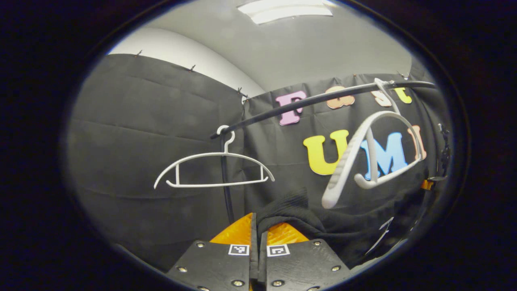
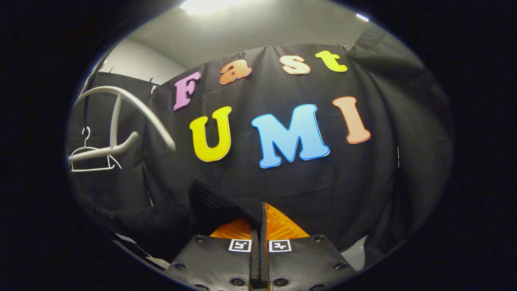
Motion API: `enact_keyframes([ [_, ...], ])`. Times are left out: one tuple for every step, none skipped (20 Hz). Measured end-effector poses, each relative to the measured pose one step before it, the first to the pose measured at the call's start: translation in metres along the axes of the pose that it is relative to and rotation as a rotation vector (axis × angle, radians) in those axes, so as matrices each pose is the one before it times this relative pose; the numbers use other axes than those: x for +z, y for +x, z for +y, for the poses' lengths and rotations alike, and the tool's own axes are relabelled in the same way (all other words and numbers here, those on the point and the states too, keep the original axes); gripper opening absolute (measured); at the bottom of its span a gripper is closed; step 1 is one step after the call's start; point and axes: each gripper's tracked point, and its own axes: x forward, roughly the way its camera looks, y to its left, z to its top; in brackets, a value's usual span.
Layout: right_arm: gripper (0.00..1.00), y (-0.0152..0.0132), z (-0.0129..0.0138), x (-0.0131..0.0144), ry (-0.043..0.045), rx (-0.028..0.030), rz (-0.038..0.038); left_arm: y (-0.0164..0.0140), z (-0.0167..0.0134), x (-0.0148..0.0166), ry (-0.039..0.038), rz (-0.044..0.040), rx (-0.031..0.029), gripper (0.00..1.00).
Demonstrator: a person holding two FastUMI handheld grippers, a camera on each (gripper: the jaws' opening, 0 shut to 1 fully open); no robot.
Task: Grasp the clothes on the hanger with both hands and then place them into the laundry hamper below.
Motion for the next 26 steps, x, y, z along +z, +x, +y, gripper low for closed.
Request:
enact_keyframes([
  [0.02, -0.00743, 0.00152, -0.00461, -0.00772, 0.00517, 0.00786, -0.0036, -0.00432, -0.00396, 0.00367, 0.00729, -0.01055, 0.0],
  [0.01, -0.00784, 0.00333, -0.00312, -0.00892, 0.00589, 0.00492, -0.00155, -0.00458, -0.00387, 0.00795, 0.00676, -0.01193, 0.0],
  [0.01, -0.00754, 0.00275, -0.00403, -0.01109, 0.00397, 0.00492, -0.00184, -0.0039, -0.00396, 0.00689, 0.00449, -0.00892, 0.01],
  [0.01, -0.00787, 0.00305, -0.00307, -0.01126, 0.00417, 0.00541, -0.0022, -0.00473, -0.0037, 0.00552, 0.00547, -0.01203, 0.01],
  [0.01, -0.00815, 0.0043, -0.00359, -0.00998, 0.0064, 0.00426, -0.00246, -0.00423, -0.00312, 0.00137, 0.00635, -0.01358, 0.01],
  [0.01, -0.00897, 0.00464, -0.00276, -0.01028, 0.00539, 0.00516, -0.00554, -0.00323, -0.00473, -0.00262, 0.00526, -0.01721, 0.0],
  [0.01, -0.00999, 0.00525, -0.00333, -0.00908, 0.00838, 0.00371, -0.00447, -0.00346, -0.00253, -0.00204, 0.00606, -0.01317, 0.01],
  [0.01, -0.01071, 0.00517, -0.00354, -0.00597, 0.00672, 0.00434, -0.00585, -0.00116, -0.00271, -0.00349, 0.00451, -0.01369, 0.0],
  [0.02, -0.01052, 0.00507, -0.00301, -0.00388, 0.00738, 0.00672, -0.00497, -0.00202, -0.00157, -0.00221, 0.00399, -0.01454, 0.0],
  [0.01, -0.00961, 0.00517, -0.00182, -0.00343, 0.00567, 0.00459, -0.00641, -0.00132, -0.00206, -0.00057, 0.00487, -0.01496, 0.0],
  [0.01, -0.01117, 0.0043, -0.00193, -0.00137, 0.00405, 0.00427, -0.00616, -0.00262, -0.00119, -0.0004, 0.00182, -0.01576, 0.0],
  [0.01, -0.01087, 0.00484, -0.00276, -0.00138, 0.00301, 0.00489, -0.00724, -0.0029, -0.00156, -0.00004, 0.00099, -0.01851, 0.0],
  [0.0, -0.01043, 0.00577, -0.0014, -0.00341, 0.00438, 0.00268, -0.0057, -0.00374, -0.00239, 0.00037, 0.00003, -0.02226, 0.0],
  [0.0, -0.0102, 0.00705, -0.00165, -0.00601, 0.00723, 0.00365, -0.00811, -0.00774, -0.00448, -0.00134, -0.00119, -0.02368, 0.0],
  [0.01, -0.00946, 0.00742, -0.00199, -0.0082, 0.01107, 0.00439, -0.00678, -0.00855, -0.00245, -0.00451, -0.00198, -0.02781, 0.0],
  [0.01, -0.00949, 0.00722, -0.00393, -0.00741, 0.0061, 0.00596, -0.00641, -0.01097, -0.00304, -0.00661, -0.00201, -0.02543, 0.0],
  [0.01, -0.00817, 0.00851, -0.00244, 0.0003, 0.01171, 0.00711, -0.0052, -0.00977, -0.00237, -0.00782, 0.00145, -0.02526, 0.0],
  [0.01, -0.00899, 0.00953, -0.00336, 0.00474, 0.00949, 0.00673, -0.00519, -0.00959, -0.00153, -0.00851, -0.00047, -0.02652, 0.0],
  [0.01, -0.00777, 0.00844, -0.00225, 0.00419, 0.00897, 0.00431, -0.00307, -0.00884, -0.00017, -0.007, -0.0037, -0.02723, 0.0],
  [0.01, -0.00716, 0.00907, -0.00365, 0.00178, 0.00665, 0.00619, -0.0035, -0.0065, -0.00088, -0.00705, -0.00161, -0.02712, 0.0],
  [0.01, -0.00556, 0.00749, -0.00469, -0.00944, 0.00131, 0.00789, -0.00171, -0.00772, -0.00198, -0.00667, 0.00223, -0.02655, 0.0],
  [0.01, -0.00743, 0.00699, -0.00338, -0.01421, 0.00186, 0.00144, 0.00138, -0.00588, -0.00183, -0.01178, 0.00184, -0.02517, 0.0],
  [0.0, -0.00416, 0.00776, -0.00435, -0.011, 0.00639, 0.00627, 0.00083, -0.00747, -0.00116, -0.01531, 0.0006, -0.02475, 0.0],
  [0.02, -0.00337, 0.00739, -0.0049, -0.00122, 0.00884, 0.00696, 0.00493, -0.00787, -0.0038, -0.01961, 0.00079, -0.02321, 0.0],
  [0.0, -0.00374, 0.00748, -0.00724, 0.00453, 0.0119, 0.00815, 0.00294, -0.00834, -0.00316, -0.02443, -0.00062, -0.02306, 0.01],
  [0.0, -0.00341, 0.00544, -0.00652, 0.00398, 0.00505, 0.00819, 0.00164, -0.00861, -0.00399, -0.02381, 0.00034, -0.02596, 0.01],
])
